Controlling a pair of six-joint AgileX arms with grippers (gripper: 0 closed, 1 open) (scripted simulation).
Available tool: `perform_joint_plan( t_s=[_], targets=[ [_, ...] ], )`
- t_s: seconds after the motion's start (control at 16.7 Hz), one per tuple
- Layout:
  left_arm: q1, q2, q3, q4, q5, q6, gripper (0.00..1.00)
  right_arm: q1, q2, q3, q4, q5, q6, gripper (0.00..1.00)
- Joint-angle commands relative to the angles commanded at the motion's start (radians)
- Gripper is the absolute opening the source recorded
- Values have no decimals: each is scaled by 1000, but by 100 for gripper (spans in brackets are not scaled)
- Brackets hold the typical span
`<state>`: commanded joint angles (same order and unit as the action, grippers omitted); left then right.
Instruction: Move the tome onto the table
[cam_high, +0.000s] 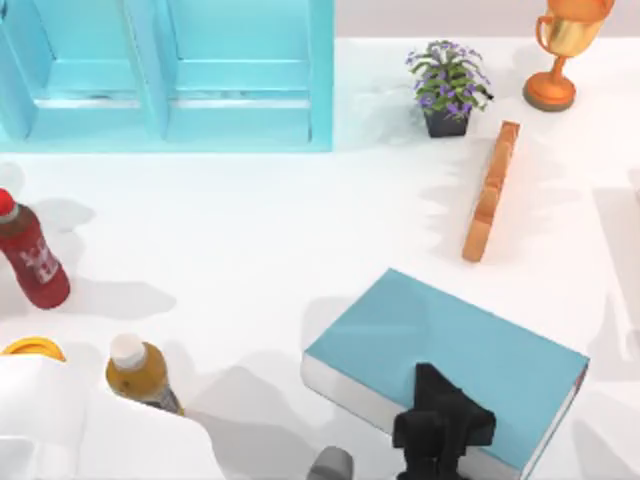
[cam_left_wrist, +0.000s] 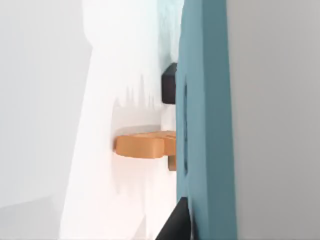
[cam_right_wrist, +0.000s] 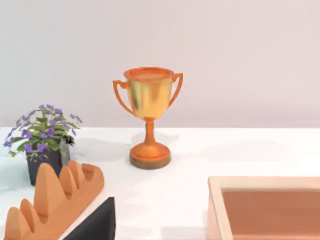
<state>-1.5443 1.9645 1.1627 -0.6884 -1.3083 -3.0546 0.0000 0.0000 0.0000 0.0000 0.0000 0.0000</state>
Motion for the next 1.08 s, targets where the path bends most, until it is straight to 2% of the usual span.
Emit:
perform_joint_plan(
  t_s=[0.3,0.66,0.9,1.08],
  targets=[
    [1,2,-3,-3,4,-4,0,0,0,0,0,0,0,100],
    [3,63,-44,104,3,1,0,0,0,0,0,0,0,100],
    [2,67,-46,109,4,1,0,0,0,0,0,0,0,100],
    [2,67,-46,109,4,1,23,0,0,0,0,0,0,100]
  ],
)
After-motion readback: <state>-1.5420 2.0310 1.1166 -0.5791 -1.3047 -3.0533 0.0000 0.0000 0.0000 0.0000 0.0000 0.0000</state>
